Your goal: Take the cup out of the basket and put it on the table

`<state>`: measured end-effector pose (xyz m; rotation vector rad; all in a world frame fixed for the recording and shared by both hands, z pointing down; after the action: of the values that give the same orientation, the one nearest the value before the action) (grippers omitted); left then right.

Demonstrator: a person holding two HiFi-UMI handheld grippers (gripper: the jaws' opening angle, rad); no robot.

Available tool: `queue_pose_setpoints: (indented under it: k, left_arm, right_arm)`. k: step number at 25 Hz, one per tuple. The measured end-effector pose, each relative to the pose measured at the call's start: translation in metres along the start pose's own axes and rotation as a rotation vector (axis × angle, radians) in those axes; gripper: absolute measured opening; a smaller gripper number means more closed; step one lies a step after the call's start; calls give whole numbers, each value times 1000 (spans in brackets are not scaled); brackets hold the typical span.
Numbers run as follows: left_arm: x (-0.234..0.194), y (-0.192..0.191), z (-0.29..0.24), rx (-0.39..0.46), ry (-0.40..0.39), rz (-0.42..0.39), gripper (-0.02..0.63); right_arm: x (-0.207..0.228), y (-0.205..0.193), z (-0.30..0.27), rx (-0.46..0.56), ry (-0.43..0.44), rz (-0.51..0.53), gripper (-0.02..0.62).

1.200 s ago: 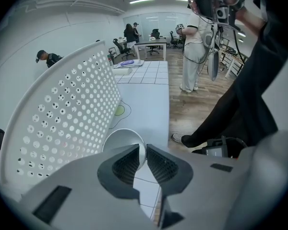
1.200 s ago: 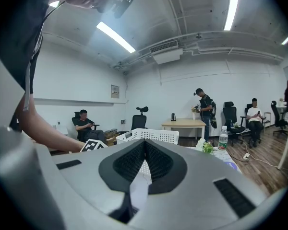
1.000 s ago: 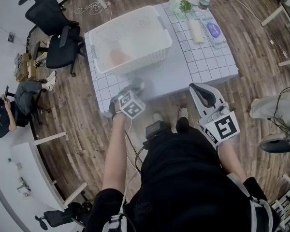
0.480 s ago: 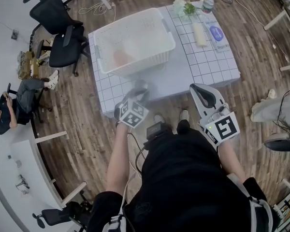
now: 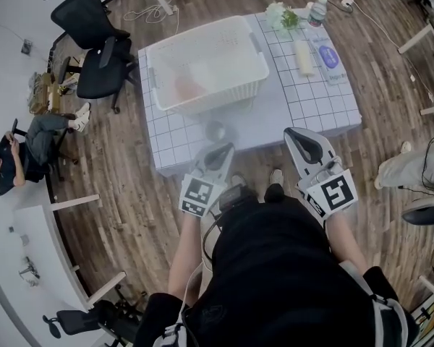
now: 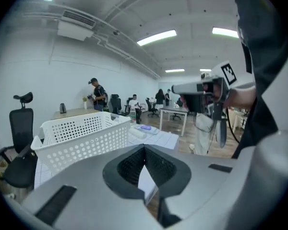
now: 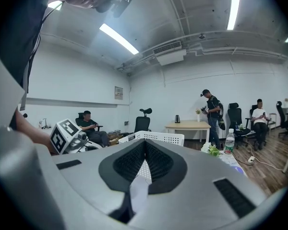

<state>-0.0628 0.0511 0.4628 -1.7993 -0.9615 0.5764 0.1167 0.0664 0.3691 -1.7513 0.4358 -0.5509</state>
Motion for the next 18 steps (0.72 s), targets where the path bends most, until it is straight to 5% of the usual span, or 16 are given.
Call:
queue_pose_setpoints:
  k: [5,18]
  left_arm:
    - [-14,14,24,166,83,126,9]
    - [-29,29,51,262,157,137,9]
  right_arm:
    - [-5,0,-9,-4,22,5,15]
    - [-22,-4,-31,-27,75,16,15]
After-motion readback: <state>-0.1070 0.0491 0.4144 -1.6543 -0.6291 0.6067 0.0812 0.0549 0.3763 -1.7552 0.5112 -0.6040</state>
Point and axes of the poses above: the fingertips, and each gripper's own axes: z backward along the fingers, x to its right, y out of its top, the point moved 5 cm from there along z, backward along the fingers, and after that the axes turned 6 degrees about -z, right-handed, at the moved point
